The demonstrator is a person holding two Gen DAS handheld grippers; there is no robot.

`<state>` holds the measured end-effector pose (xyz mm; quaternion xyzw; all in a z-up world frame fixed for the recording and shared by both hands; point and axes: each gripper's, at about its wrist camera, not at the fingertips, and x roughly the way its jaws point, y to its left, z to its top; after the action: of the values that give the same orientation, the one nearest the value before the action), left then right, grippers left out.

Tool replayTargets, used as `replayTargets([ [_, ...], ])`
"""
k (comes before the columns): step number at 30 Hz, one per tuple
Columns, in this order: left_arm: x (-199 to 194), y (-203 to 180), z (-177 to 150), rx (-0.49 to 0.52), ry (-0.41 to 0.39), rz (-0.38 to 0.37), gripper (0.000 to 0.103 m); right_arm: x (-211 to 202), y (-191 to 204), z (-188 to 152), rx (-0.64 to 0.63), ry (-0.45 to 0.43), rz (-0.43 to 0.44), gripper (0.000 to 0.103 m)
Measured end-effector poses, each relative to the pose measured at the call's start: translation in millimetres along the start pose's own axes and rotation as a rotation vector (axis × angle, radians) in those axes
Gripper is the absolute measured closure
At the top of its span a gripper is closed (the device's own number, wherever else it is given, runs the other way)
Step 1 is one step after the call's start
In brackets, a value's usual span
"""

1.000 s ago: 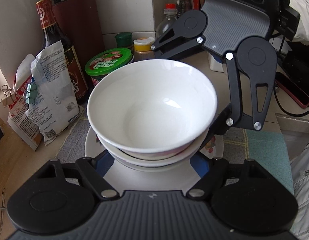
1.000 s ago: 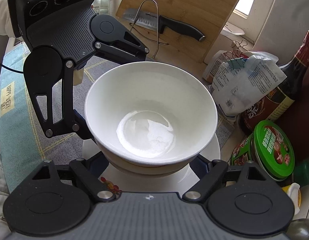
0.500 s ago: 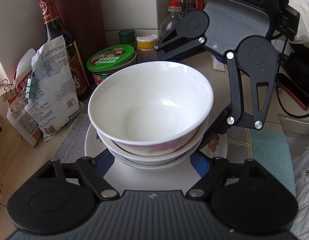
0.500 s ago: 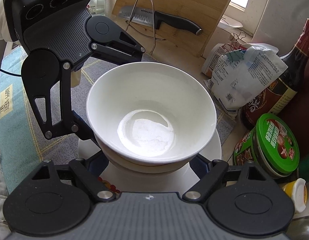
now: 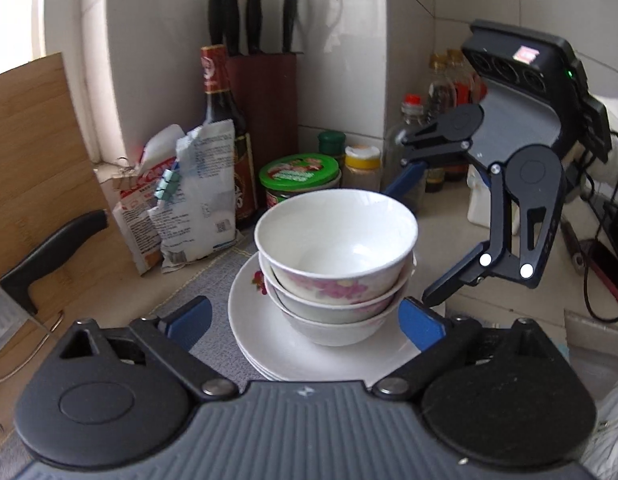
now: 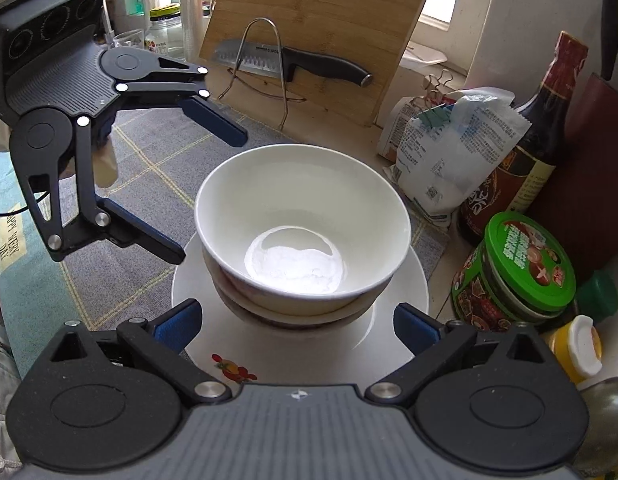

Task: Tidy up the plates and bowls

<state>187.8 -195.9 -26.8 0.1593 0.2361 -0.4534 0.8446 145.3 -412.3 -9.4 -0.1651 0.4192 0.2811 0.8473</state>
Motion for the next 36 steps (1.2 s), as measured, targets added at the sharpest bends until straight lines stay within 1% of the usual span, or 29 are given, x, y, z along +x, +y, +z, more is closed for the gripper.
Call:
replayTargets([
  [2, -16, -2, -2, -0.049, -0.054, 0.028, 0.001, -13, 8, 1, 0.046, -0.029, -0.047, 0.0],
  [3, -25, -3, -2, -0.085, -0.077, 0.056, 0.001, -19, 12, 0, 0.075, -0.051, -0.07, 0.0],
  [4, -29, -4, 0, -0.107, -0.067, 0.105, 0.001, -27, 19, 0, 0.131, -0.08, -0.104, 0.0],
  [6, -32, -10, 4, -0.138, -0.002, 0.237, 0.001, -37, 32, 1, 0.243, -0.112, -0.171, 0.0],
  [7, -35, -13, 5, -0.158, 0.016, 0.291, 0.001, -41, 39, 1, 0.305, -0.127, -0.213, 0.0],
  [8, -40, -16, 5, -0.179, 0.015, 0.32, 0.001, -45, 48, 1, 0.398, -0.132, -0.266, 0.0],
  [9, -47, -17, 3, -0.207, 0.007, 0.327, 0.001, -46, 54, 1, 0.458, -0.13, -0.293, 0.0],
  [10, -53, -19, 3, -0.235, 0.007, 0.32, 0.001, -48, 62, -1, 0.545, -0.126, -0.335, 0.0],
  [11, -59, -20, 3, -0.261, 0.017, 0.311, 0.001, -50, 69, -2, 0.606, -0.116, -0.369, 0.0],
  [14, -73, -29, 2, -0.282, 0.045, 0.31, 0.001, -52, 93, -3, 0.713, -0.083, -0.44, 0.0],
  [17, -88, -40, 0, -0.253, 0.064, 0.344, 0.001, -58, 120, -3, 0.741, -0.06, -0.492, 0.0],
  [20, -102, -45, -1, -0.237, 0.057, 0.347, 0.001, -65, 140, 0, 0.75, -0.051, -0.537, 0.0],
  [22, -109, -48, -1, -0.234, 0.055, 0.352, 0.001, -71, 151, 1, 0.762, -0.061, -0.563, 0.0],
  [28, -125, -51, 0, -0.228, 0.04, 0.358, 0.001, -82, 168, 7, 0.776, -0.09, -0.586, 0.0],
  [36, -132, -51, 0, -0.234, 0.03, 0.369, 0.001, -84, 178, 10, 0.787, -0.094, -0.594, 0.0],
])
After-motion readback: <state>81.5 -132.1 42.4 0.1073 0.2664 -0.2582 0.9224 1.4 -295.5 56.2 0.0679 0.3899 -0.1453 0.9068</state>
